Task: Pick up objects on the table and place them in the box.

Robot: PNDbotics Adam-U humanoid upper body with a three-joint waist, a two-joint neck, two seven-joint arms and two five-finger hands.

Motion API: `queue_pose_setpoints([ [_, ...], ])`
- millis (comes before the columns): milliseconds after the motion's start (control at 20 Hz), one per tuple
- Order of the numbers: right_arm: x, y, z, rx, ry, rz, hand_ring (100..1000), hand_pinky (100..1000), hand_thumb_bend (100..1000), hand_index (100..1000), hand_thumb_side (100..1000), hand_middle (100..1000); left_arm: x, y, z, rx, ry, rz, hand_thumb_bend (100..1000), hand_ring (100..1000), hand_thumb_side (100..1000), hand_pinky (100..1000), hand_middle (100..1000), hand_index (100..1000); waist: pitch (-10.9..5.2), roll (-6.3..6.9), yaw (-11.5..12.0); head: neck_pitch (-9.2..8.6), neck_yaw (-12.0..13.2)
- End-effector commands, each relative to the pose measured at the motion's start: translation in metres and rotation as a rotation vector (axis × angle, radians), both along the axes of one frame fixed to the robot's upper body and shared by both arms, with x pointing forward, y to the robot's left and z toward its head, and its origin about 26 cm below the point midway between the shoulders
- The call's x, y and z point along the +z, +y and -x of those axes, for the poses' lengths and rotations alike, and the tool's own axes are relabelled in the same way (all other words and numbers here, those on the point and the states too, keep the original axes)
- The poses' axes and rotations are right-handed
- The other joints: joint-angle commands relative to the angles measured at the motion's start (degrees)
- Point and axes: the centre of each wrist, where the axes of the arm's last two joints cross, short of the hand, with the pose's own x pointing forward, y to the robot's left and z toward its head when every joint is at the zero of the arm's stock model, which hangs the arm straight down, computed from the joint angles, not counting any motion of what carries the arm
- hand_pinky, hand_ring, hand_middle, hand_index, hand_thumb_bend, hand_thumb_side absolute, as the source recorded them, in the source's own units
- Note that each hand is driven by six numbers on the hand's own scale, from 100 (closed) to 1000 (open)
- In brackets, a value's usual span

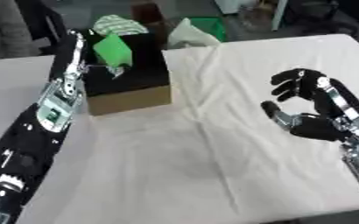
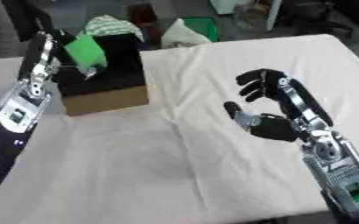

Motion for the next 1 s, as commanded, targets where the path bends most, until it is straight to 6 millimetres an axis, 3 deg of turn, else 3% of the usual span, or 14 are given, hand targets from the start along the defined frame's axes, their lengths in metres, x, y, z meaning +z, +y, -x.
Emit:
queue_pose_setpoints([
  [50, 0.008, 0.001, -0.001, 0.014, -0.025, 0.001, 648, 615, 359, 735, 219, 658, 0.011, 0.003, -0.005, 0.003, -0.028, -0.031, 1000, 675, 323, 615, 718, 747, -0.7, -0.19, -0.12, -0.69, 0.37],
  [300, 0.008, 0.0, -0.001, 0.009, -0.024, -0.001, 647, 614, 356, 734, 220, 656, 0.016, 0.008, -0.003, -0.015, -0.039, -0.026, 1000, 758, 365, 673, 802, 805, -0.66, -0.27, 0.22, -0.86, 0.21],
  [550, 0.007, -0.002, -0.001, 0.0, -0.024, -0.006, 646, 614, 354, 734, 223, 655, 0.036, 0.015, 0.012, -0.087, -0.127, 0.124, 1000, 656, 344, 605, 685, 737, -0.64, -0.38, 1.29, -1.01, -0.14],
  [800, 0.007, -0.005, -0.001, -0.019, -0.029, -0.013, 646, 612, 351, 736, 223, 656, 0.072, 0.028, 0.055, -0.278, -0.231, 0.247, 1000, 634, 356, 590, 652, 702, -0.54, -0.28, 3.02, -1.09, -0.6],
  [1000, 0.006, -0.007, -0.001, -0.035, -0.03, -0.019, 646, 611, 347, 741, 230, 657, 0.08, 0.048, 0.098, -0.381, -0.263, 0.32, 986, 616, 362, 574, 629, 698, -0.46, -0.35, 4.39, -0.95, -0.93],
])
